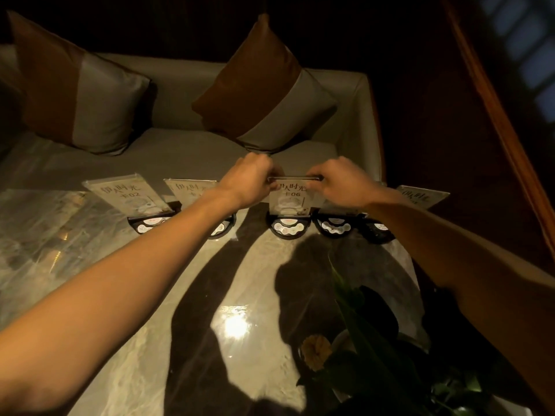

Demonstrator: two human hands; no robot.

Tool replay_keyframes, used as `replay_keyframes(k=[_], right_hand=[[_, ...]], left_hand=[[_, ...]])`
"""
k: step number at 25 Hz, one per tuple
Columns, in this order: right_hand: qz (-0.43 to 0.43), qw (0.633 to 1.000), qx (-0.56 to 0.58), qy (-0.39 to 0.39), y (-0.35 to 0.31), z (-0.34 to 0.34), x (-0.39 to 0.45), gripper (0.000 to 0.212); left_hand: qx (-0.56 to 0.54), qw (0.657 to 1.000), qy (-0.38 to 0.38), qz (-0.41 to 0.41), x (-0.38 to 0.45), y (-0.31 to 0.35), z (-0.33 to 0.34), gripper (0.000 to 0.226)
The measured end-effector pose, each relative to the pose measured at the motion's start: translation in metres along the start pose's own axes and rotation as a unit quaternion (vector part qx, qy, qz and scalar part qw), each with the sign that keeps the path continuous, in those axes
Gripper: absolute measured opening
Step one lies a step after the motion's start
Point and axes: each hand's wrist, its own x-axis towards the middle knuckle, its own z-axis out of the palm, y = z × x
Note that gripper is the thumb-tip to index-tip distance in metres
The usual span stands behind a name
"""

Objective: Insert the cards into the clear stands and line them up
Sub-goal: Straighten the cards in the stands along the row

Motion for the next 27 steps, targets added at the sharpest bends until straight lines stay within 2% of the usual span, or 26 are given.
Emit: replay_keyframes(k=[8, 23, 27], right_hand=[[0.018, 1.0, 0.004, 0.009, 0.018, 0.001, -0.006, 0.019], [0.021, 0.999, 0.023, 0.016, 0.014, 0.005, 0.0, 0.019], [0.031, 0.999, 0.027, -0.008, 0.009, 0.003, 0.003, 0.022]], left_hand=[[0.004, 1.0, 0.019, 0.022, 0.008, 0.012, 0.007, 0.02], [-0.04, 0.999, 0.001, -0.024, 0.013, 0.0, 0.006, 0.017], [-0.016, 0.999, -0.022, -0.025, 0.005, -0.01, -0.006, 0.045]])
